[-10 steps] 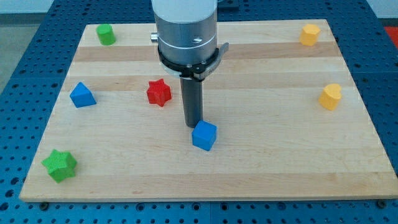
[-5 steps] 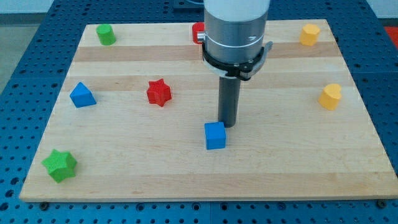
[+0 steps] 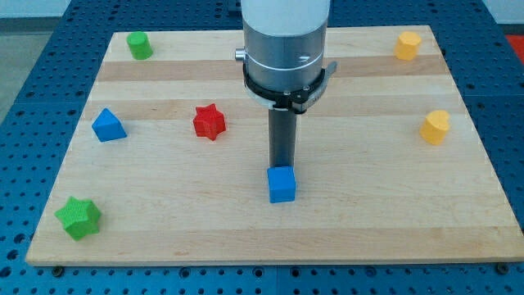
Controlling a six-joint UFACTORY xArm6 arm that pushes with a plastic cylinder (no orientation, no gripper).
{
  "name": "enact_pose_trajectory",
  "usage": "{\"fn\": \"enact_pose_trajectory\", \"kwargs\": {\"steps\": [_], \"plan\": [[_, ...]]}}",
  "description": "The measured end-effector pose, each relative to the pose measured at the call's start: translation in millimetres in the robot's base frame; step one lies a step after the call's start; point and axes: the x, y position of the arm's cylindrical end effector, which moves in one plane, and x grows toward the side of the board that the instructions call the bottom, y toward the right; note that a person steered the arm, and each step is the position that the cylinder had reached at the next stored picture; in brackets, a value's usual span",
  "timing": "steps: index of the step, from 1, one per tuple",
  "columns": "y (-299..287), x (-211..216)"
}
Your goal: Move the blue cube to the bottom center of the board
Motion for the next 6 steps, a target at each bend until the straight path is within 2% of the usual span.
{"fn": "enact_pose_trajectory", "kwargs": {"steps": [4,6], "plan": [[0.0,46.6],[0.0,55.5]]}}
